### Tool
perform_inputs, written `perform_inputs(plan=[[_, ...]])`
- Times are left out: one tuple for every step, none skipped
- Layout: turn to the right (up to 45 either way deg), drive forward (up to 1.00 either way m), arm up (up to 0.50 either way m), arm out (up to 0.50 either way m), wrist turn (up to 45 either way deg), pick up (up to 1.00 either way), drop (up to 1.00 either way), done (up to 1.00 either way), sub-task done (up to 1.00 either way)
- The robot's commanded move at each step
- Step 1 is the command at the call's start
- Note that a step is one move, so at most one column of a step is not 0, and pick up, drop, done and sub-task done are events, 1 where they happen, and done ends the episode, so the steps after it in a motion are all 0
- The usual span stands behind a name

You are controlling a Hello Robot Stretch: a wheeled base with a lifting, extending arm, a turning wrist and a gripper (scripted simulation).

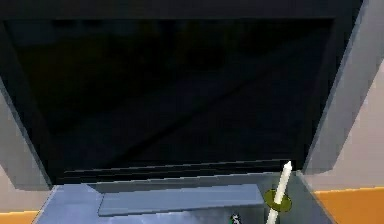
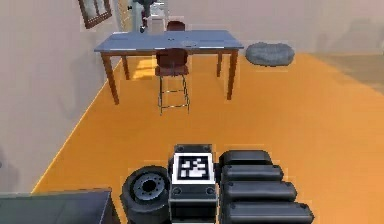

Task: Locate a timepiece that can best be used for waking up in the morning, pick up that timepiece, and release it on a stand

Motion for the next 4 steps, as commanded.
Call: perform_inputs(plan=[[-45.0, 0.0, 0.0, 0.0, 0.0, 0.0, 0.0, 0.0, 0.0], [-27.0, 0.0, 0.0, 0.0, 0.0, 0.0, 0.0, 0.0, 0.0], [0.0, 0.1, 0.0, 0.0, 0.0, 0.0, 0.0, 0.0, 0.0], [45.0, 0.0, 0.0, 0.0, 0.0, 0.0, 0.0, 0.0, 0.0]])
